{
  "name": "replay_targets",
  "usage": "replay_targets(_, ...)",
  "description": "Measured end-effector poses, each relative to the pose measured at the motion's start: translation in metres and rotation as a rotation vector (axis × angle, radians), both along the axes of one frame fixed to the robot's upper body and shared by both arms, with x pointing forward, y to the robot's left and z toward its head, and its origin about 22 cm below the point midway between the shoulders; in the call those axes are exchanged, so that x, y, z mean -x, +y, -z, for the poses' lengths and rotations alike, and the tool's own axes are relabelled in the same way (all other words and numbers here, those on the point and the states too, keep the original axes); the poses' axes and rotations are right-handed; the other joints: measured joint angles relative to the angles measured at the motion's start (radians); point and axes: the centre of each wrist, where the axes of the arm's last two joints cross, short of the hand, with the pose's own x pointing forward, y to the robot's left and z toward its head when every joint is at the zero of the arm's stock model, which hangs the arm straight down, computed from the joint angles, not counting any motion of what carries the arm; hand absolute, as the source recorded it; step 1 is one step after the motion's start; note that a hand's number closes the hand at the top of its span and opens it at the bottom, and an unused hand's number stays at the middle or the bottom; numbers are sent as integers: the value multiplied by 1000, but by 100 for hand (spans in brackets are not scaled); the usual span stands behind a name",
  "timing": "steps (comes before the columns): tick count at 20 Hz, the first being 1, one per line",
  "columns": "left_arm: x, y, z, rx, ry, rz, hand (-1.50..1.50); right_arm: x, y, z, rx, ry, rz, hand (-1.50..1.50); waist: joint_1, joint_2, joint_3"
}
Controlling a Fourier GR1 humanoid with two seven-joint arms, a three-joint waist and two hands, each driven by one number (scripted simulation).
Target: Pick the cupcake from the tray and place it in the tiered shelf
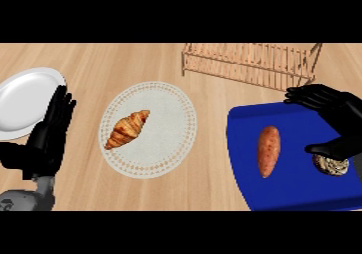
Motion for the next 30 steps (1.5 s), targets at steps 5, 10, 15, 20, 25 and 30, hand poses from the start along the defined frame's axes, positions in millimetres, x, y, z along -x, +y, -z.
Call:
replay_targets(5,0,-1,-7,-15,10,-19,0,-4,-53,-51,87,-71,-232,-150,-4,-2,-1)
replay_targets(10,-1,0,-11,-17,20,-27,0,0,-63,-122,356,-151,-321,-150,-10,-4,-1)
replay_targets(15,1,1,-7,-18,31,-39,0,16,-36,-185,659,-318,-359,-150,-23,-7,0)
replay_targets(20,3,-1,-9,-12,34,-42,0,39,-6,-200,930,-418,-367,-150,-27,-6,0)
replay_targets(25,4,3,-13,-23,31,-42,0,55,7,-175,1091,-446,-354,-150,-25,-4,0)
replay_targets(30,2,0,-13,-19,27,-39,0,65,19,-146,1247,-516,-339,-150,-23,-3,-1)
